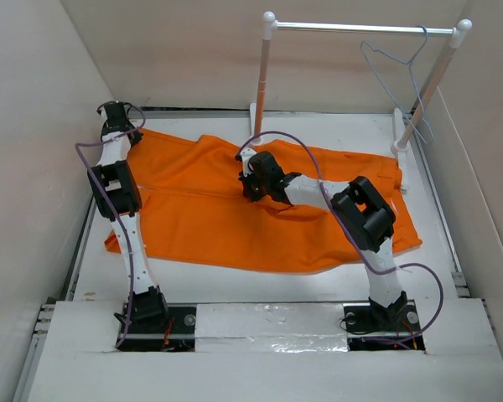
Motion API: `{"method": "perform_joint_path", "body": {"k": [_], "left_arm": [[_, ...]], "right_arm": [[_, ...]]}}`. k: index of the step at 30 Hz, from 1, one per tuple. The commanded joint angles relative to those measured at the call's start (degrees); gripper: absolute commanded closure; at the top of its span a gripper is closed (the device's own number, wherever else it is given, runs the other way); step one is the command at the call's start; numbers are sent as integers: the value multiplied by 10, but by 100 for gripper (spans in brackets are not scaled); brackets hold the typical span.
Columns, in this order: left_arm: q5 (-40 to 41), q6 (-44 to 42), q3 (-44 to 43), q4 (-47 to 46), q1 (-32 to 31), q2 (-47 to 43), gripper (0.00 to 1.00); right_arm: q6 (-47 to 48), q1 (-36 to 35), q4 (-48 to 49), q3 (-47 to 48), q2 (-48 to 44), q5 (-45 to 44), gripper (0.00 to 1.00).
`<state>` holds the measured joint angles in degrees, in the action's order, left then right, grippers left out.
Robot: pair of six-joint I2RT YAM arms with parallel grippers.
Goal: Place the trousers on the hanger
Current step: Flatten out the trousers at the center of the board.
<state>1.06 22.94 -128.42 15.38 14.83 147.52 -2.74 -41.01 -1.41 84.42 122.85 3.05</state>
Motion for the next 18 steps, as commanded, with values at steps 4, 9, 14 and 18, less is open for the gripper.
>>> {"method": "perform_joint_path", "body": {"k": [4, 9, 14, 18], "left_arm": [[42, 41, 113, -28, 29, -98, 100], [111, 33, 134, -38, 29, -135, 100], [100, 31, 174, -69, 29, -174, 89], [93, 24, 206, -75, 14, -212, 59]], "right_arm": [[5, 17, 44, -40, -60, 13, 100], [15, 17, 16, -1, -43, 33, 78], [8, 12, 16, -13, -75, 52, 58], [4, 6, 24, -47, -133, 67, 31]]}}
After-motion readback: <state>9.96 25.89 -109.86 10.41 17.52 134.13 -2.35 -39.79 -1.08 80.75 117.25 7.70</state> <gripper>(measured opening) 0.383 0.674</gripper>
